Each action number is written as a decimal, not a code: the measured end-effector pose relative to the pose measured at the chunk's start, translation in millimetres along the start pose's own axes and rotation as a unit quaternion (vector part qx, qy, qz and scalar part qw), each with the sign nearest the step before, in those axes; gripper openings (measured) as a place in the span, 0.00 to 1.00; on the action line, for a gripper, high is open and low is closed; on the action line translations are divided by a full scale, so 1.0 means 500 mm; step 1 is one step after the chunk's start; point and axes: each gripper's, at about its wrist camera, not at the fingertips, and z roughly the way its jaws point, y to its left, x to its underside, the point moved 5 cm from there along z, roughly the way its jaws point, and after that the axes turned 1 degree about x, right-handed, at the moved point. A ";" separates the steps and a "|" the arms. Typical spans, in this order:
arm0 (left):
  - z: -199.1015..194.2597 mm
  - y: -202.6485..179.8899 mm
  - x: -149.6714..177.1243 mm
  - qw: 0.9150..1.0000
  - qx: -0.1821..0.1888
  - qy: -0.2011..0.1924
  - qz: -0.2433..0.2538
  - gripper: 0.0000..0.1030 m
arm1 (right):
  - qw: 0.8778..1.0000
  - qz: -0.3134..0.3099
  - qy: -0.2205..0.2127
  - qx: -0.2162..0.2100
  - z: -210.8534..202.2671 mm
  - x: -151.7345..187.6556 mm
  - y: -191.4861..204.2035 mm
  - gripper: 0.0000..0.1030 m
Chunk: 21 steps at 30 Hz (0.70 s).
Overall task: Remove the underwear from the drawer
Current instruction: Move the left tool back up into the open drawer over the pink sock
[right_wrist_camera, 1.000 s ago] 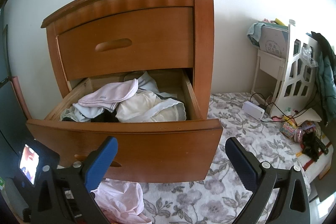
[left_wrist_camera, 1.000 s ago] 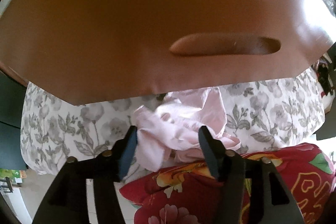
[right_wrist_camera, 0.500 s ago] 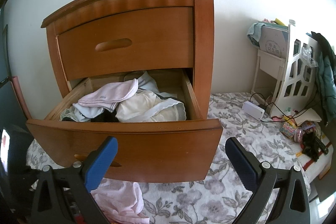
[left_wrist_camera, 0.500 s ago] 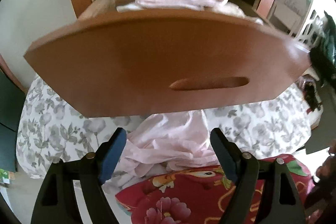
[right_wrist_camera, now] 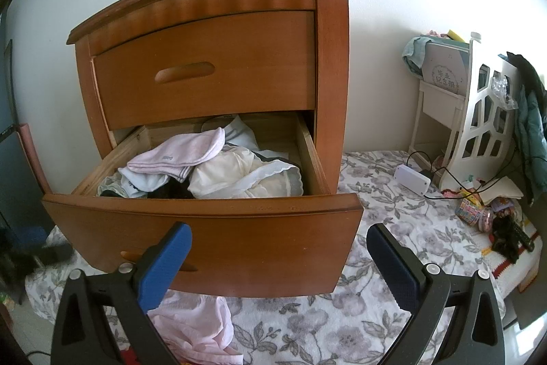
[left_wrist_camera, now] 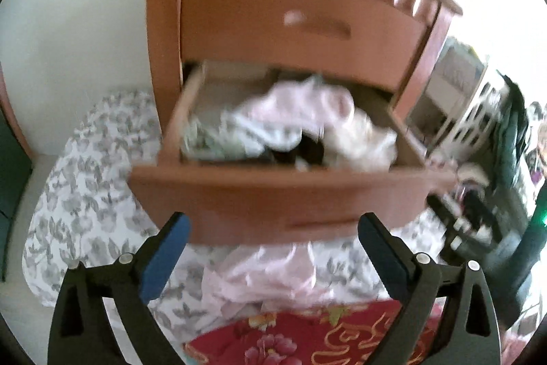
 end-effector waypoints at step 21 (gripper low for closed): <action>-0.028 -0.017 -0.207 0.997 -0.006 -0.065 0.041 0.98 | 1.000 -0.002 0.007 -0.001 0.006 0.006 0.001 1.00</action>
